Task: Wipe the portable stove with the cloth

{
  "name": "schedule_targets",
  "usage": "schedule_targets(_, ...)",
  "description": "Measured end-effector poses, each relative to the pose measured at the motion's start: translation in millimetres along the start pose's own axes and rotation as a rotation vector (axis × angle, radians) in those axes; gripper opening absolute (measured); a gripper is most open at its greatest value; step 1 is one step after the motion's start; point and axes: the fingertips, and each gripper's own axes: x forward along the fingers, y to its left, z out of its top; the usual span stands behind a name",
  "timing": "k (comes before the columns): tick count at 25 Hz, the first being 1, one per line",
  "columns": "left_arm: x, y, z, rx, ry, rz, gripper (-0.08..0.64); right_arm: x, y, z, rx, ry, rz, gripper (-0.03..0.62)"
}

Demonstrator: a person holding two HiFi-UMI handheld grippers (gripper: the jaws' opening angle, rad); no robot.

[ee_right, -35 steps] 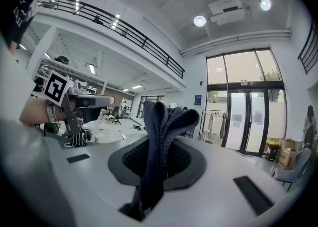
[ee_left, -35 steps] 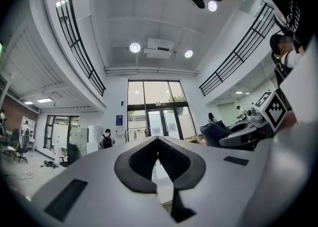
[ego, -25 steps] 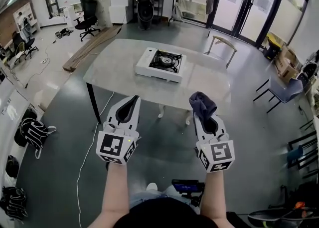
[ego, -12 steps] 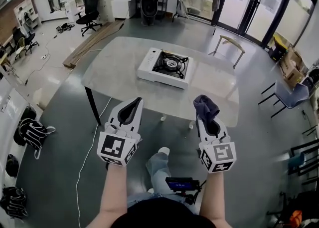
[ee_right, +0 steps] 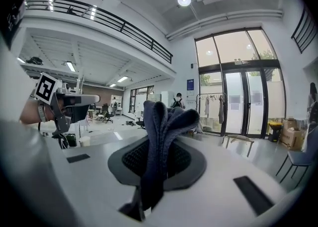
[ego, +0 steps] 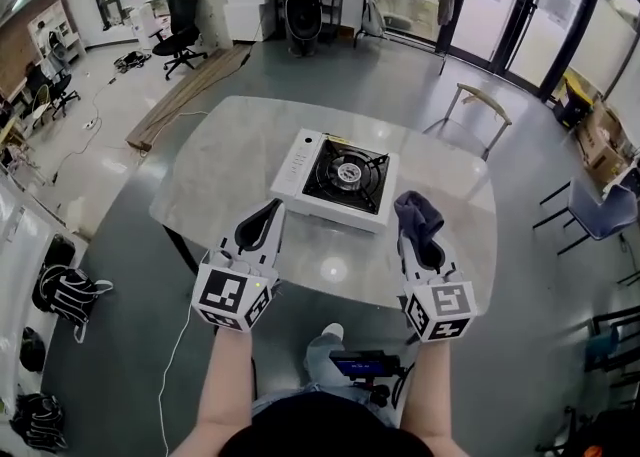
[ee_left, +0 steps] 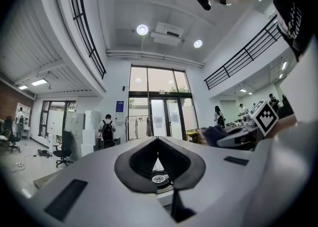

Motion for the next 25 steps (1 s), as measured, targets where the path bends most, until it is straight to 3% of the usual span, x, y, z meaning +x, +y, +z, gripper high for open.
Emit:
schedule_targets(8, 84, 42, -23, -0.017, 0.027, -0.002, 0.011, 86, -40, -4, -0.013, 0.053, 0.012, 0.064)
schedule_targets(18, 125, 69, -61, -0.067, 0.08, -0.012, 0.011, 125, -71, -35, 0.026, 0.169, -0.042, 0.064)
schedule_targets(25, 164, 91, -77, -0.079, 0.104, -0.075, 0.011, 155, -89, -56, 0.035, 0.3, -0.103, 0.064)
